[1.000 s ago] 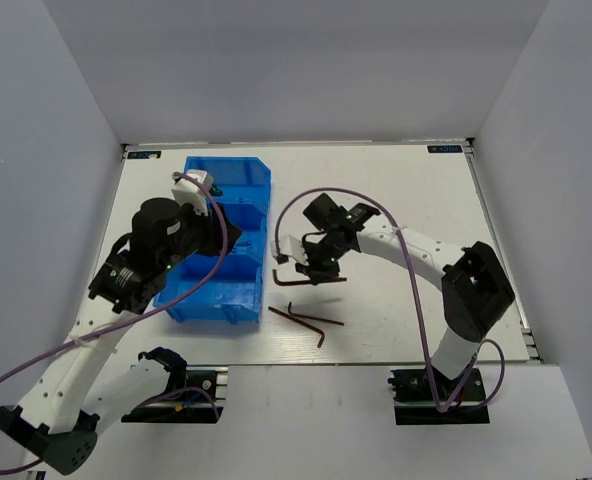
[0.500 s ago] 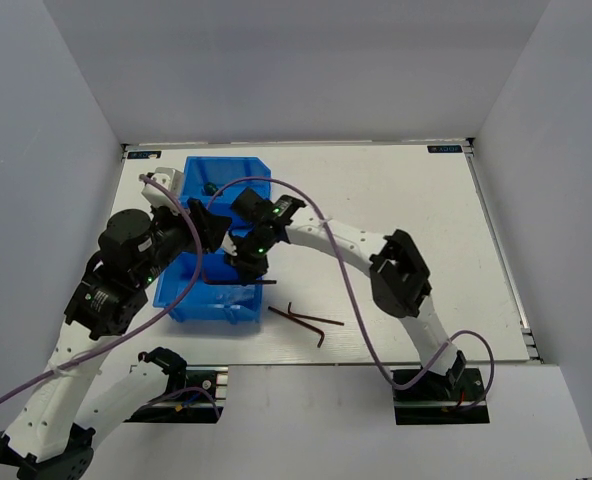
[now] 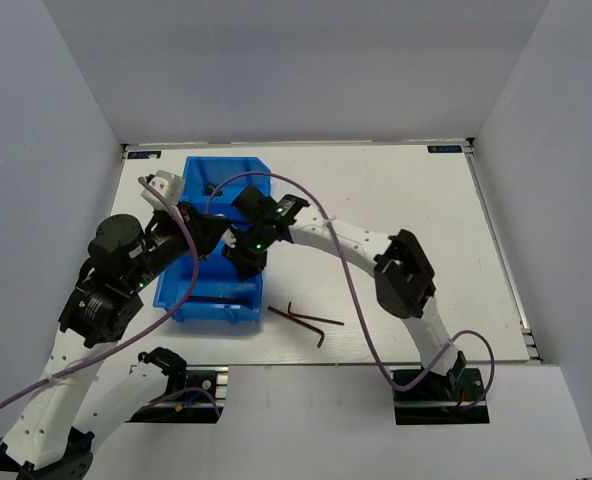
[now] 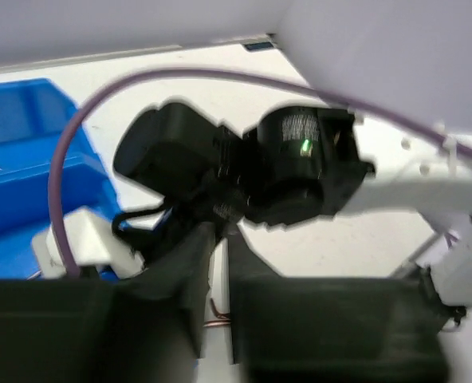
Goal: Sort the tools into containers
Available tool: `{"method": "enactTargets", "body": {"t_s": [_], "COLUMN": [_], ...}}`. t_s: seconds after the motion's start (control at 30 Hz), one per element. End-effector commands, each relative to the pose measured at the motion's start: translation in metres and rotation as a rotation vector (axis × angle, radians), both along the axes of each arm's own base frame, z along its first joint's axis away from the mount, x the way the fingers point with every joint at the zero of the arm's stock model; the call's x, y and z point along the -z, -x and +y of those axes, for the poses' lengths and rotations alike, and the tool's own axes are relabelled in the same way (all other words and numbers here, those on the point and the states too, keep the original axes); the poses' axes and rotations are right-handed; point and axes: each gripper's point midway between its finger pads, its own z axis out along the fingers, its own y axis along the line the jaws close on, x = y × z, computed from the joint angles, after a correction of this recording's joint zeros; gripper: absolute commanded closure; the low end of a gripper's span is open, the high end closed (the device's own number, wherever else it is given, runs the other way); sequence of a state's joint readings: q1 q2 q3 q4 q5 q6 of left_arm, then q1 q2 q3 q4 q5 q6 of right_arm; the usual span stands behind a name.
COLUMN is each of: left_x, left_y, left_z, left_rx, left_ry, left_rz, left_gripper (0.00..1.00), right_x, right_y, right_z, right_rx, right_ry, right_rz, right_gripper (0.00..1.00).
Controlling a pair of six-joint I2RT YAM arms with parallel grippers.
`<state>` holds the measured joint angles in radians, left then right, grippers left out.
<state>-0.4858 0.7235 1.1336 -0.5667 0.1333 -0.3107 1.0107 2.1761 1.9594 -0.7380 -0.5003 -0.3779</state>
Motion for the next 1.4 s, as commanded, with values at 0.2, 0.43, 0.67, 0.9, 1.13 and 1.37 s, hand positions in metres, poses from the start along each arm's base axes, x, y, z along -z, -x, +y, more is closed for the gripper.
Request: {"method": "enactTargets", "body": {"t_s": [0.2, 0.43, 0.67, 0.9, 1.13, 1.37], "left_x": [0.052, 0.123, 0.110, 0.096, 0.089, 0.088], "left_y": [0.004, -0.005, -0.008, 0.000, 0.001, -0.001], "left_z": [-0.044, -0.051, -0.046, -0.039, -0.035, -0.036], "left_rx": [0.288, 0.332, 0.287, 0.258, 0.237, 0.237], "left_ry": [-0.122, -0.253, -0.268, -0.235, -0.238, -0.238], "left_rz": [0.138, 0.365, 0.336, 0.309, 0.297, 0.297], "left_gripper": [0.97, 0.56, 0.44, 0.44, 0.44, 0.44], "right_x": [-0.014, 0.067, 0.092, 0.112, 0.106, 0.081], "right_y": [-0.007, 0.047, 0.031, 0.029, 0.031, 0.025], "right_z": [-0.163, -0.244, -0.222, -0.206, -0.191, -0.184], "right_rx": [0.063, 0.022, 0.072, 0.097, 0.105, 0.103], "right_ry": [0.144, 0.320, 0.365, 0.429, 0.416, 0.384], "right_rz": [-0.045, -0.058, -0.136, -0.156, -0.185, -0.197], "right_gripper": [1.00, 0.69, 0.66, 0.65, 0.64, 0.64]}}
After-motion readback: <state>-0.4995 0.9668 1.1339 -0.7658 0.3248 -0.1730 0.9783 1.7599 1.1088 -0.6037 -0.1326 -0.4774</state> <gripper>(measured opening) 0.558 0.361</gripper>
